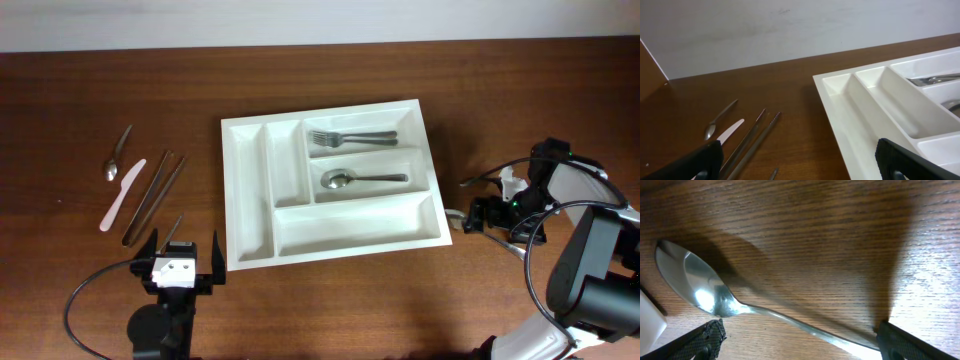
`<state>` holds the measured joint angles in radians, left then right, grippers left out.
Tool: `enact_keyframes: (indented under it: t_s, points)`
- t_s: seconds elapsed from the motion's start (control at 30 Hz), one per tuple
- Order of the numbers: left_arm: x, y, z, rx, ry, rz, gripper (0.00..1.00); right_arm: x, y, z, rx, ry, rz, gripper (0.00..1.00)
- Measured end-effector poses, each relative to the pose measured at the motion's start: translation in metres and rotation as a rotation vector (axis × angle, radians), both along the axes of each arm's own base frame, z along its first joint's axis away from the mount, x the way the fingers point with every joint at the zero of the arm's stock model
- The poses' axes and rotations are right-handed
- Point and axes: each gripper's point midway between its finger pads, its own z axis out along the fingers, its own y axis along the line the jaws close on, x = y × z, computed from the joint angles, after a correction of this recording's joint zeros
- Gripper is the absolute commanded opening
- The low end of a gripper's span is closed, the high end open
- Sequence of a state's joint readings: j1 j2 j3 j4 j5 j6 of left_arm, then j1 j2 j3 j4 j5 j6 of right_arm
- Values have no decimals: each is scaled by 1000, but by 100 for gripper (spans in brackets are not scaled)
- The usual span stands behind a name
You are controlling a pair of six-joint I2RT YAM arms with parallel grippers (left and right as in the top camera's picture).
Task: Pack container
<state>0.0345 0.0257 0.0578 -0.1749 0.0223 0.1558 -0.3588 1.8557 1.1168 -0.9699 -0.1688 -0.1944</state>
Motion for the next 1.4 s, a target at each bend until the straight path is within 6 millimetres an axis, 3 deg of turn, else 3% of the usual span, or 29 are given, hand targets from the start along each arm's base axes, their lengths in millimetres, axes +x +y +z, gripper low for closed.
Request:
enact_keyframes:
  t_s: [0.3,1.0,1.4]
  points:
    - [0,0,0,0,0,0,99,7,-10,-3,-47,-17,0,97]
    - [0,0,0,0,0,0,99,66,-44,-5,-212,-221,22,96]
    - [0,0,0,0,0,0,99,85,-24,-5,-220,-272,90,96]
